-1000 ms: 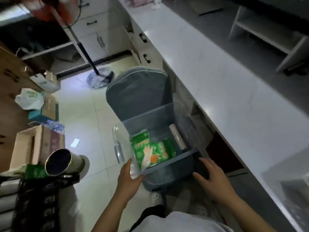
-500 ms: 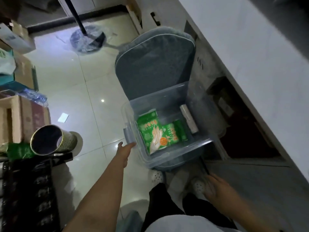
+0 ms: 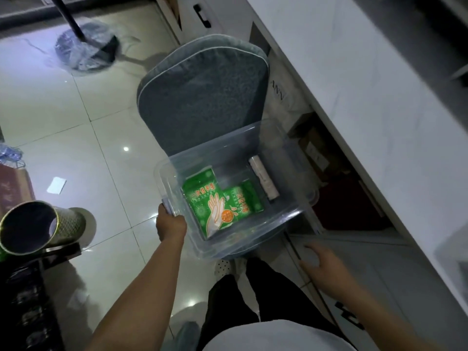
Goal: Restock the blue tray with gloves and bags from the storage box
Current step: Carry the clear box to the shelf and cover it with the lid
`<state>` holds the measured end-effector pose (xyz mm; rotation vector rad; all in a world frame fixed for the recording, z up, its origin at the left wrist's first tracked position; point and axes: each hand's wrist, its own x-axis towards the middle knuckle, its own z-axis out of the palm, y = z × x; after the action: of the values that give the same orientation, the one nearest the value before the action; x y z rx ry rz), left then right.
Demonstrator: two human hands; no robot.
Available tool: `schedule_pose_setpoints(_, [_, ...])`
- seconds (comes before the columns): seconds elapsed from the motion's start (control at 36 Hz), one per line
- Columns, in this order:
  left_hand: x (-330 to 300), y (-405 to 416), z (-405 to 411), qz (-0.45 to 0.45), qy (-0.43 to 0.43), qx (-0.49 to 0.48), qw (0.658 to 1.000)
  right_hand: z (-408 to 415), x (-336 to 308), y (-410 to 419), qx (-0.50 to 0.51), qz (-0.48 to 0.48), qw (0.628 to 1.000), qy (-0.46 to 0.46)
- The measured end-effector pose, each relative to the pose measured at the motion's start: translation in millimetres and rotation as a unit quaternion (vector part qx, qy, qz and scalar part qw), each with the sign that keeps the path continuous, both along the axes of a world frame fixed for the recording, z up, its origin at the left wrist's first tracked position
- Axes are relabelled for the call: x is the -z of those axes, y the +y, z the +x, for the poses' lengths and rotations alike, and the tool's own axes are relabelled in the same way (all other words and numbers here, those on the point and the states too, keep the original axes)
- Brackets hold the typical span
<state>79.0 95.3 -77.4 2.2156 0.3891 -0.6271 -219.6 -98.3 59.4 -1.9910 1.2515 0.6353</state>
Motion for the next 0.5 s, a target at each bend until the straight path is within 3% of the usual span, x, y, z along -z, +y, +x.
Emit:
schedule_pose_setpoints(0.14, [-6.5,20.5,0.7,0.017,-0.022,-0.025,0.999,50.5,10.7,-39.7,0.024,-0.019,0.998,-0.046])
schedule_pose_setpoints(0.25, [-10.1,61.5,-1.7,0.034,0.013,-0.046,0.998,95.2,32.0,-80.5,0.042,-0.001,0.997,-0.060])
schedule_pose_setpoints(0.5, [-0.2,112.0,1.4,0.050,0.064,-0.107,0.991,192.1,113.2,-152.8,0.185,0.147,0.969,-0.067])
